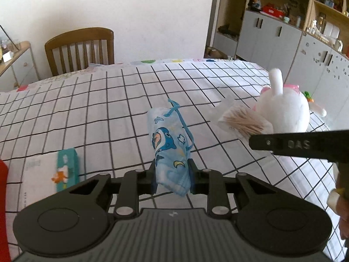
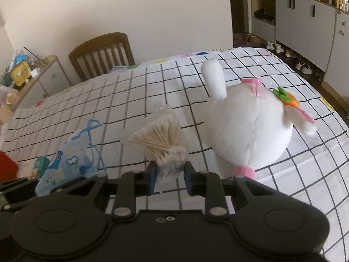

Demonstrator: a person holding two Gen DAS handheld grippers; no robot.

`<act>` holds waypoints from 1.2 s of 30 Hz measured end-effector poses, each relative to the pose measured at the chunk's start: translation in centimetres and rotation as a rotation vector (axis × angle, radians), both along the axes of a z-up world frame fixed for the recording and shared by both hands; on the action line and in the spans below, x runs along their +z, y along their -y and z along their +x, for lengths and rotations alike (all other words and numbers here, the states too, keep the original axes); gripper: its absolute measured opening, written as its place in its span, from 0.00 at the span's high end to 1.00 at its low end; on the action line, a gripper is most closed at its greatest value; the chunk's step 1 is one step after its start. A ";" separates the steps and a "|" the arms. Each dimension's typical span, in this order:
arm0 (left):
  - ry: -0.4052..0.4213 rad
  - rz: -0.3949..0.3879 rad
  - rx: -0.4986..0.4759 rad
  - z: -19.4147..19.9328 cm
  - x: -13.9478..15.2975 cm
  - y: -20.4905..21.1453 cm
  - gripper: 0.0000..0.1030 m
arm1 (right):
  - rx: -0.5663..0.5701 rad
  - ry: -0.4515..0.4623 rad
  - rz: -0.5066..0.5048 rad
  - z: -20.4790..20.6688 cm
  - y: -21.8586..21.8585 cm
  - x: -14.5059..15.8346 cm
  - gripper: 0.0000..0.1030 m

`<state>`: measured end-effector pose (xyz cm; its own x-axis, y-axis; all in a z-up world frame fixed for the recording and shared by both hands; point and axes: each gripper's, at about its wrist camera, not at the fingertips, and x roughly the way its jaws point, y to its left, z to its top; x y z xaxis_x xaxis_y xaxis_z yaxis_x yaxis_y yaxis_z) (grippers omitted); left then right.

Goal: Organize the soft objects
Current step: 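Lift the bib and swab bag and carry both tools over the red tin box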

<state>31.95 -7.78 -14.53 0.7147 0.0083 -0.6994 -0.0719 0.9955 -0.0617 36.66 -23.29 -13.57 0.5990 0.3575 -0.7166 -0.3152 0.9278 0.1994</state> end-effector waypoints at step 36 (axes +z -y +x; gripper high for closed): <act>0.091 -0.016 0.205 -13.5 10.1 -10.2 0.75 | 0.265 0.086 0.099 -13.2 -9.0 10.1 0.76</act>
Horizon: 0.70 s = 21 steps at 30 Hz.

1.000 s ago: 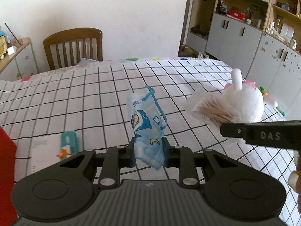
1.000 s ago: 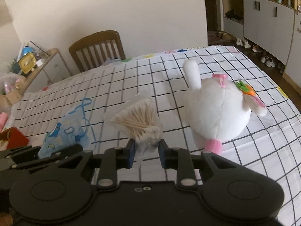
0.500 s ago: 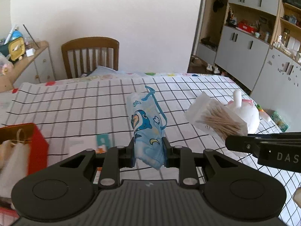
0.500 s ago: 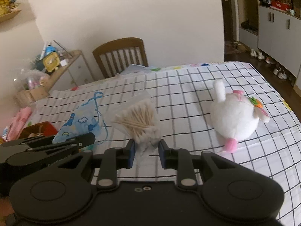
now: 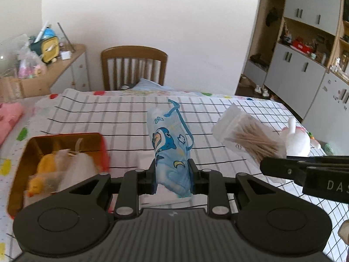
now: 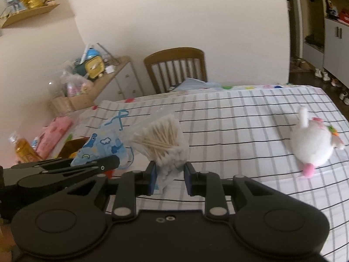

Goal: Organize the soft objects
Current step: 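Lift the bib and swab bag and carry both tools over the red tin box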

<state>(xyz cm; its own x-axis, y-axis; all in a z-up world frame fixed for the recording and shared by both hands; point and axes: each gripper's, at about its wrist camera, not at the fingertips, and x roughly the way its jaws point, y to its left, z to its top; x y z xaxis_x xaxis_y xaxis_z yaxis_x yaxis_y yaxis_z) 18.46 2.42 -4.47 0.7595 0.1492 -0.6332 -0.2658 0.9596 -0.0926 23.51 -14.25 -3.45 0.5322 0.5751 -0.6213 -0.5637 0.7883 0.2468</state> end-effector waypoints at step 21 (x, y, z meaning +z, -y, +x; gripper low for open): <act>-0.049 0.047 0.083 -6.2 -0.1 -12.9 0.75 | 0.074 -0.009 -0.046 -4.5 -12.7 -0.2 0.76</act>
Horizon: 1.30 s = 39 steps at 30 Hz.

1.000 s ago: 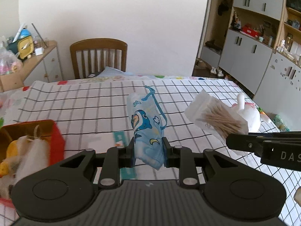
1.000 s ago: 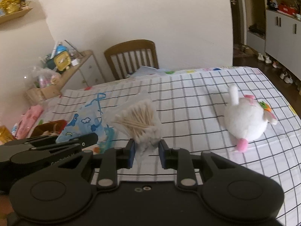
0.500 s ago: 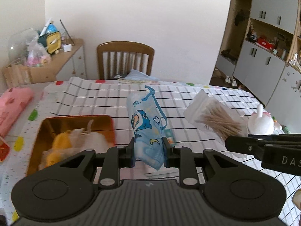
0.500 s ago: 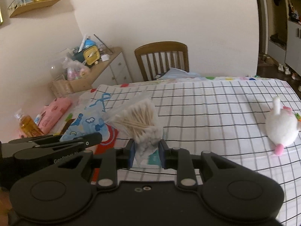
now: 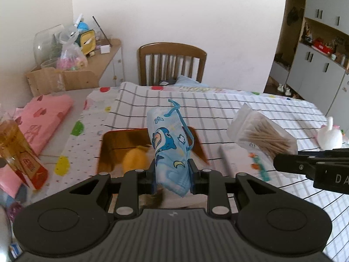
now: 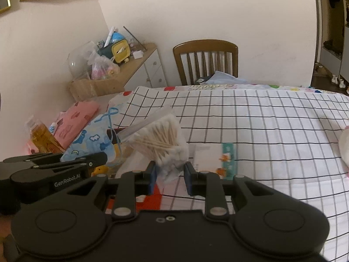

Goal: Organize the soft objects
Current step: 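Lift the bib and swab bag and carry both tools over the red tin box, then open both tools to drop the bib and swab bag into the box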

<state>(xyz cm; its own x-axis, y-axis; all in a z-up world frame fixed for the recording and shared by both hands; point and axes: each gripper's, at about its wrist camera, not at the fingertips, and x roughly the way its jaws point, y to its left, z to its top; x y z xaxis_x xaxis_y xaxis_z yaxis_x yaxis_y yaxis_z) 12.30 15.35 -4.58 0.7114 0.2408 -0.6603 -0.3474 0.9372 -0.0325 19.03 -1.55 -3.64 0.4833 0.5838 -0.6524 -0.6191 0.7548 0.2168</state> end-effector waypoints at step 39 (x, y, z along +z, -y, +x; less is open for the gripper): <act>-0.160 0.009 -0.123 2.8 -5.3 -6.2 0.31 | 0.179 0.017 -0.244 0.4 -10.3 -5.4 0.59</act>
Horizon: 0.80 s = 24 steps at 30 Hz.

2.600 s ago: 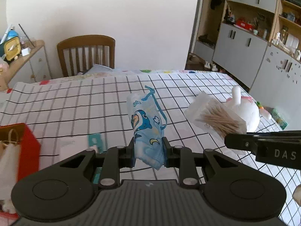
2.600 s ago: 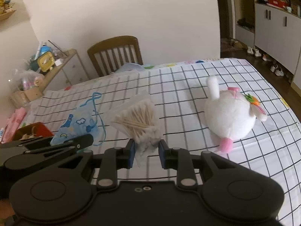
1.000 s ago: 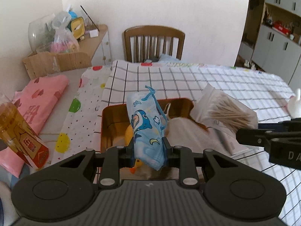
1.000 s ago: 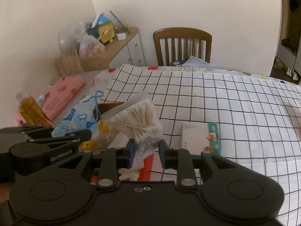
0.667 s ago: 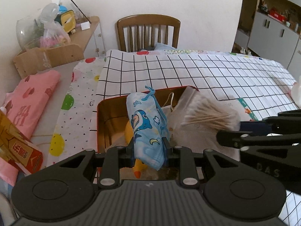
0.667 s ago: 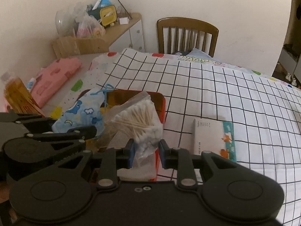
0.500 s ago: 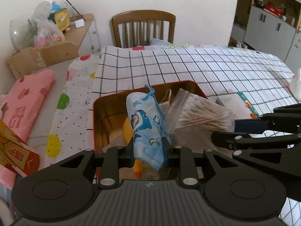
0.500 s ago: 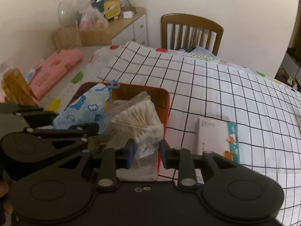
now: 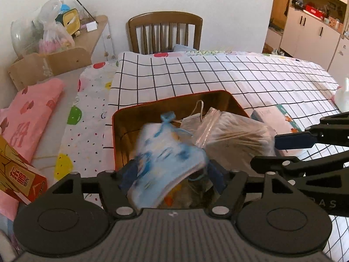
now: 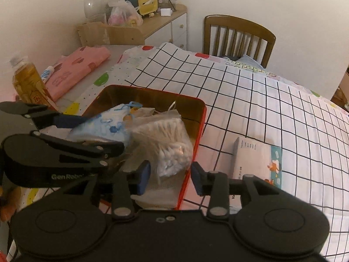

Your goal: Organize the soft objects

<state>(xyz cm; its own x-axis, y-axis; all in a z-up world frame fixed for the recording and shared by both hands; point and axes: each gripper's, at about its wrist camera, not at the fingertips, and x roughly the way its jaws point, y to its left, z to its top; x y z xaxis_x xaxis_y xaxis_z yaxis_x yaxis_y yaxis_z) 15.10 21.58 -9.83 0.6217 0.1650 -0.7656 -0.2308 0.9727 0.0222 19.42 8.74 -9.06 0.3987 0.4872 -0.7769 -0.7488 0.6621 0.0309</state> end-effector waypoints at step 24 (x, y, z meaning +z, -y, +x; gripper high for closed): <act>0.188 -0.015 -0.047 -6.0 7.1 4.5 0.23 | 0.032 0.049 0.219 -2.6 7.7 5.8 0.35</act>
<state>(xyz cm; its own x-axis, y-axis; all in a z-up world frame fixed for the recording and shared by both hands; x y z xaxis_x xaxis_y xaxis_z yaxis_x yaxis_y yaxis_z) 9.15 17.05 -2.75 0.7611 0.1223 -0.6370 -0.1843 0.9824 -0.0316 16.87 1.05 -3.29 0.4149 0.6550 -0.6316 -0.7736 0.6193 0.1341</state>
